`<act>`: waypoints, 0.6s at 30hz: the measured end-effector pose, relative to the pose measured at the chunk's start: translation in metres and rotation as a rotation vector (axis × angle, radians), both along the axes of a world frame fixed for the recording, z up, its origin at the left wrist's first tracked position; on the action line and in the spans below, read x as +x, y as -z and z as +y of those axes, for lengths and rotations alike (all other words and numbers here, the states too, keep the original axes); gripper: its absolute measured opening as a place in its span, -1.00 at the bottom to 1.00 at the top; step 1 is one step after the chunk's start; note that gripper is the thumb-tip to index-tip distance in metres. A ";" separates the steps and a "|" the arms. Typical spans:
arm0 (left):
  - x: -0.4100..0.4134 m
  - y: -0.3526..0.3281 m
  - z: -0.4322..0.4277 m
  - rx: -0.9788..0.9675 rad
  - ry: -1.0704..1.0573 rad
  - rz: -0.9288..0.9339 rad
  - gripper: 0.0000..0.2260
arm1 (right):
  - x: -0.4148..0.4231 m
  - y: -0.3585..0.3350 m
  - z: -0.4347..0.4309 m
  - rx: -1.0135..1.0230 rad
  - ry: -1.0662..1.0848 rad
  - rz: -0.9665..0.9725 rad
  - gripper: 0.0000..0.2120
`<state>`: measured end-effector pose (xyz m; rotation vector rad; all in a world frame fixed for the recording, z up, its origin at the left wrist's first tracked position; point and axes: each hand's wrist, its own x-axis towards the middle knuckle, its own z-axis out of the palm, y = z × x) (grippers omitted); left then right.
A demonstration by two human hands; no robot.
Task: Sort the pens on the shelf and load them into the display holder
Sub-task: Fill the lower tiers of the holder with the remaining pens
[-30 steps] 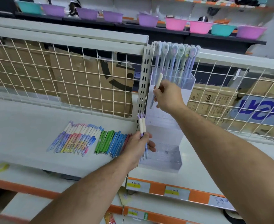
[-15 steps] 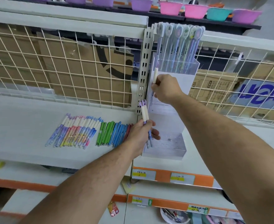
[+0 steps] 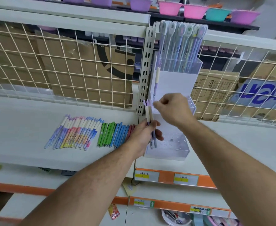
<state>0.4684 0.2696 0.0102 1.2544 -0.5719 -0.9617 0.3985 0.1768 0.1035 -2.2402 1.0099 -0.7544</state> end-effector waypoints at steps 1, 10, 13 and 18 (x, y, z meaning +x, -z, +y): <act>0.000 -0.001 0.001 -0.001 0.014 -0.013 -0.82 | -0.005 0.005 0.005 0.034 -0.027 0.063 -0.76; -0.002 -0.001 0.005 0.007 0.097 -0.115 -0.80 | -0.018 0.011 0.011 0.100 -0.091 0.154 -0.86; -0.002 -0.001 0.004 -0.035 0.086 -0.016 -0.75 | -0.016 -0.008 0.003 0.077 -0.044 -0.013 -0.85; -0.002 0.000 0.002 -0.018 0.048 -0.018 -0.75 | -0.007 -0.045 -0.007 0.094 -0.028 -0.364 -0.92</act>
